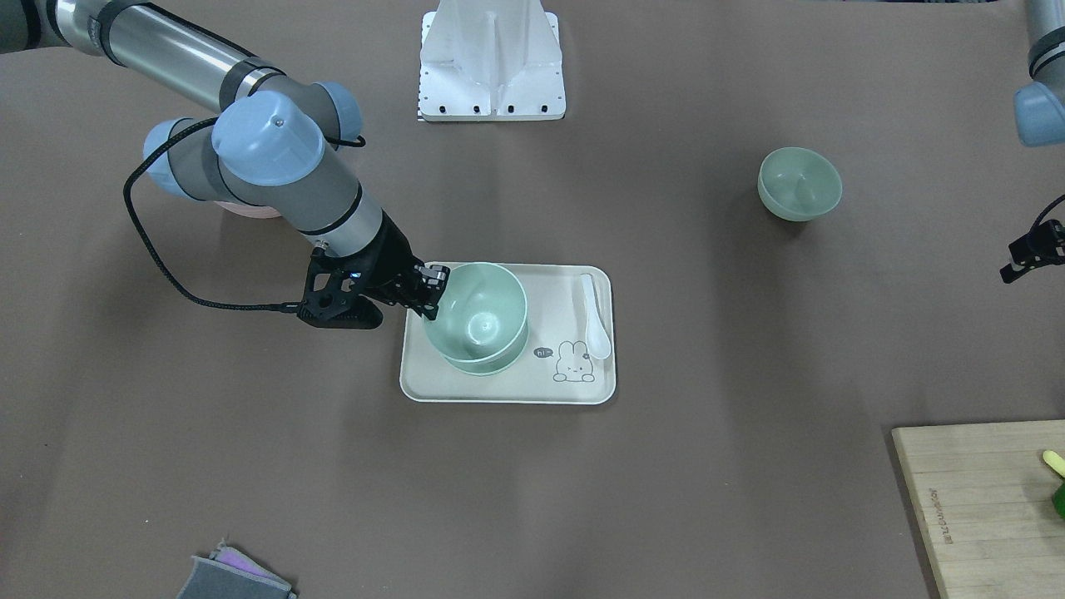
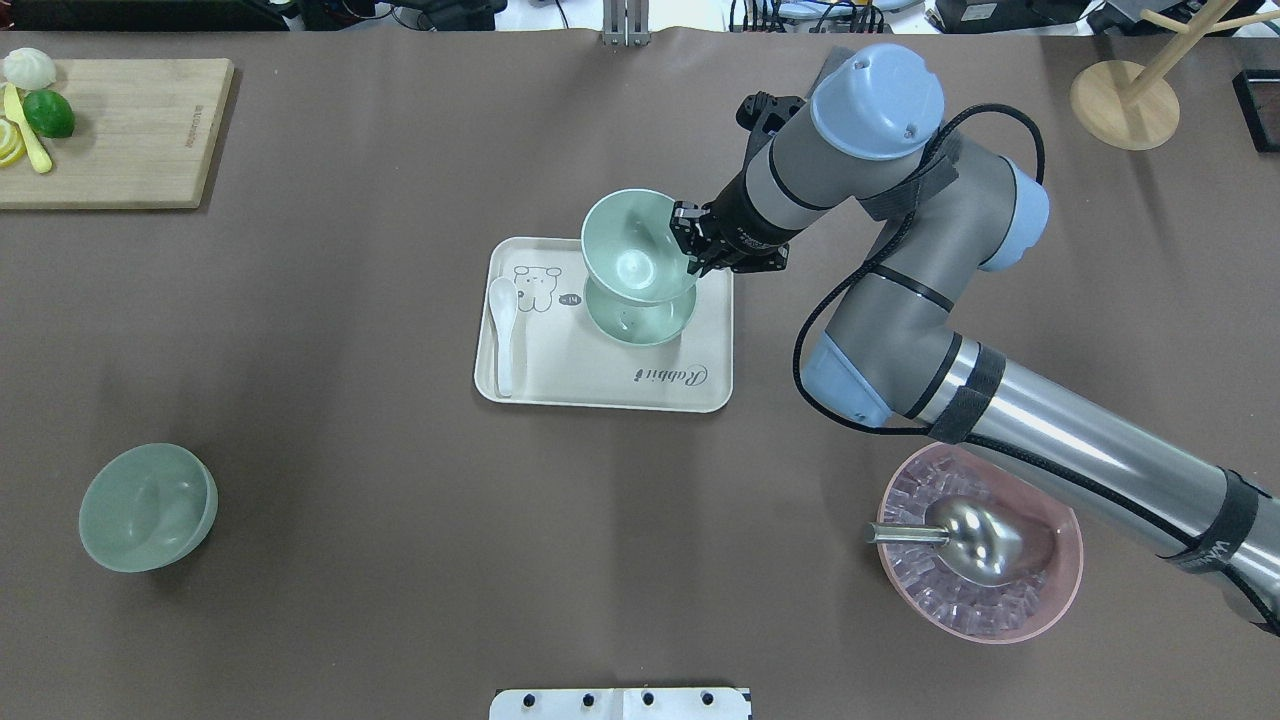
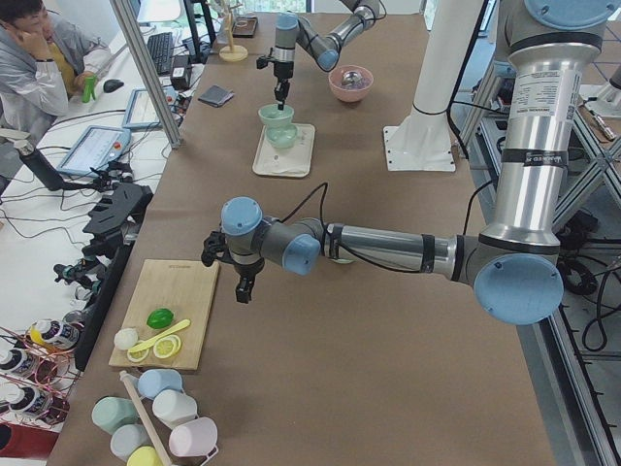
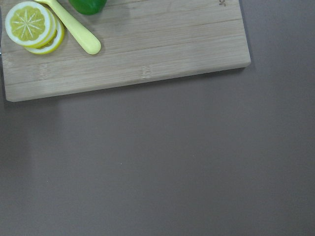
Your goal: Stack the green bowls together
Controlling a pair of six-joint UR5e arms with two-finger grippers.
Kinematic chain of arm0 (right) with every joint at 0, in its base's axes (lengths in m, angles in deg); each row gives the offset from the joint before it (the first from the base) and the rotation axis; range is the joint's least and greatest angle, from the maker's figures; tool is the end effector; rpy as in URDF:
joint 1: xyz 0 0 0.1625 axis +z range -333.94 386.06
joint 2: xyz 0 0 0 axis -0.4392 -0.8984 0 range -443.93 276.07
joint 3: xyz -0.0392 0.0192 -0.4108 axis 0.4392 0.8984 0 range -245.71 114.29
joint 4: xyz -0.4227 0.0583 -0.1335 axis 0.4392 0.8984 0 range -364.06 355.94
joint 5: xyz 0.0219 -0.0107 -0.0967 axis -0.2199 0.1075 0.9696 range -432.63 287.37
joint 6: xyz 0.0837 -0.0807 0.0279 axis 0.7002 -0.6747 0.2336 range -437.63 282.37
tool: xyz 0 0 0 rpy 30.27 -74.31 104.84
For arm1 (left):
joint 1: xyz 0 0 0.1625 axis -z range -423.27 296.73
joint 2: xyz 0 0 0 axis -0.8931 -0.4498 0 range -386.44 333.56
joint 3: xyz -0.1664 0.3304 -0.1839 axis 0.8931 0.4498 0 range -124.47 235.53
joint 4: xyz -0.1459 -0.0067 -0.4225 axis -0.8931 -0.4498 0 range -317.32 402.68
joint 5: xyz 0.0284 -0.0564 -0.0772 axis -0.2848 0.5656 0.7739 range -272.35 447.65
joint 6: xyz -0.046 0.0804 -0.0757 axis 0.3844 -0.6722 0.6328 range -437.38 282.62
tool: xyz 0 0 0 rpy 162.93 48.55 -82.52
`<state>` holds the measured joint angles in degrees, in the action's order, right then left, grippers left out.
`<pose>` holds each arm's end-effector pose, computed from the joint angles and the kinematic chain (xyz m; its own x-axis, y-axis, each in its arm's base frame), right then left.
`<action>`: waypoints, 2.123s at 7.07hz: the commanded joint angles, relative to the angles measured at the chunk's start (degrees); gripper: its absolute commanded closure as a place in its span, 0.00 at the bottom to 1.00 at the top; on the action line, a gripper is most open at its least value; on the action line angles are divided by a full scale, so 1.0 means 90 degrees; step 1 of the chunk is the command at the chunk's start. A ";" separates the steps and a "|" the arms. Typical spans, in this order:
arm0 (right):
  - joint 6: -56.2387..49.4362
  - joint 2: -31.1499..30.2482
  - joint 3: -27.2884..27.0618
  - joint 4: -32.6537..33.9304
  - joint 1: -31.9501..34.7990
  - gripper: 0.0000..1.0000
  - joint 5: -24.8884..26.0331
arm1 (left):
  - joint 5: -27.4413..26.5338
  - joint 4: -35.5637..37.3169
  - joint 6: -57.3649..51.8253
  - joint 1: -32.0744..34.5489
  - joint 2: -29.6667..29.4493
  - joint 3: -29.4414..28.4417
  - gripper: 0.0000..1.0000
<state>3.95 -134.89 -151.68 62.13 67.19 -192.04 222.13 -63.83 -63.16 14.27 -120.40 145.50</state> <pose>-0.5162 -0.5498 0.2070 0.4232 0.2003 0.8836 -0.1968 0.9723 -0.1262 0.0763 -0.5746 0.5905 0.6739 0.1559 -0.7222 -0.0376 0.9834 0.1772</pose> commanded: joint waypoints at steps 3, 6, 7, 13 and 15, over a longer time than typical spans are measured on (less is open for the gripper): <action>0.0173 0.0027 0.0089 -0.0039 -0.0146 0.01 0.0404 | 0.0000 -0.0002 0.0011 -0.0012 -0.0009 0.0004 0.02; 0.0155 -0.0051 -0.0221 -0.0108 -0.0020 0.00 0.0358 | 0.0594 0.0017 0.1108 -0.0400 0.0116 0.0575 0.02; 0.0135 -0.0254 -0.0416 -0.0040 0.0213 0.00 0.0145 | 0.0305 0.0037 0.1705 -0.0896 0.0514 0.1421 0.02; -0.0705 -0.0803 -0.0409 -0.0088 0.1026 0.00 -0.0687 | -0.0996 -0.2043 0.3312 -0.3428 0.2256 0.2103 0.11; -0.0714 -0.0803 -0.0360 -0.0098 0.1006 0.00 -0.0678 | -0.0996 -0.2082 0.3797 -0.3809 0.2237 0.2064 0.26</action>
<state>-2.41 -142.09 -155.20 61.28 76.36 -198.18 213.23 -82.22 -31.83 -17.65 -100.21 164.22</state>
